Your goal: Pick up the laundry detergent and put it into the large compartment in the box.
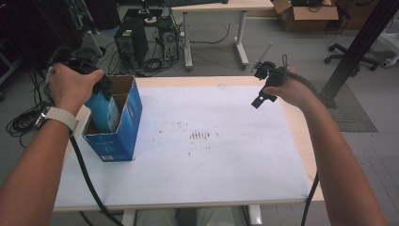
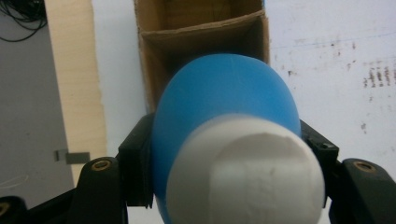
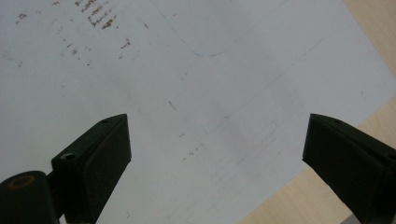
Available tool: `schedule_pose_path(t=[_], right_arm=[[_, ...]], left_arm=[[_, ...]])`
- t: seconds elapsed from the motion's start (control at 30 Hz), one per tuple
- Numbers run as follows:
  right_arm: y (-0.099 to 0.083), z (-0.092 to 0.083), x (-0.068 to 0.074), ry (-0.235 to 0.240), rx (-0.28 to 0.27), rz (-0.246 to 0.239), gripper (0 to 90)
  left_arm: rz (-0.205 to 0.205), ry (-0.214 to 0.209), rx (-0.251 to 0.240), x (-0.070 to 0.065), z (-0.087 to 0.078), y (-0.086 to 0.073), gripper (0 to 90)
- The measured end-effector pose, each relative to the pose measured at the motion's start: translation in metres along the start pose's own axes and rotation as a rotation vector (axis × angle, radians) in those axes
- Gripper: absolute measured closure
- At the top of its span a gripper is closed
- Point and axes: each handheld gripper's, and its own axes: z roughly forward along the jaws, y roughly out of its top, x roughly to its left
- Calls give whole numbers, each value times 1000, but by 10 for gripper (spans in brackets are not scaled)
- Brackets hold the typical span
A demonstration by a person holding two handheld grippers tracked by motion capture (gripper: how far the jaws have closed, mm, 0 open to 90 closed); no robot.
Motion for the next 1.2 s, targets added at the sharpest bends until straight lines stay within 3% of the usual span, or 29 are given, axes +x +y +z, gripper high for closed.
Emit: schedule_pose_path(t=[0.03, 0.07, 0.17, 0.2, 0.4, 0.53, 0.87, 1.2], right_arm=[[1, 1, 0, 0, 0, -1, 76], [1, 2, 1, 2, 1, -2, 76], [3, 2, 2, 3, 2, -2, 76], [3, 3, 2, 2, 3, -5, 76], [2, 3, 1, 1, 6, 0, 75], [0, 5, 0, 4, 9, 6, 76], [-3, 6, -2, 5, 11, 15, 76], [-3, 8, -2, 5, 11, 15, 76]], left_arm=[[0, 0, 0, 0, 0, 0, 373], [3, 3, 8, -1, 13, -2, 373], [10, 9, 12, -3, 21, -3, 373], [14, 14, 6, -4, 31, -4, 373], [25, 4, -1, -4, 47, -7, 374], [43, 26, 15, -7, 62, -8, 373], [45, 11, 38, -3, 79, -11, 373], [43, 15, 31, -3, 82, -10, 369]])
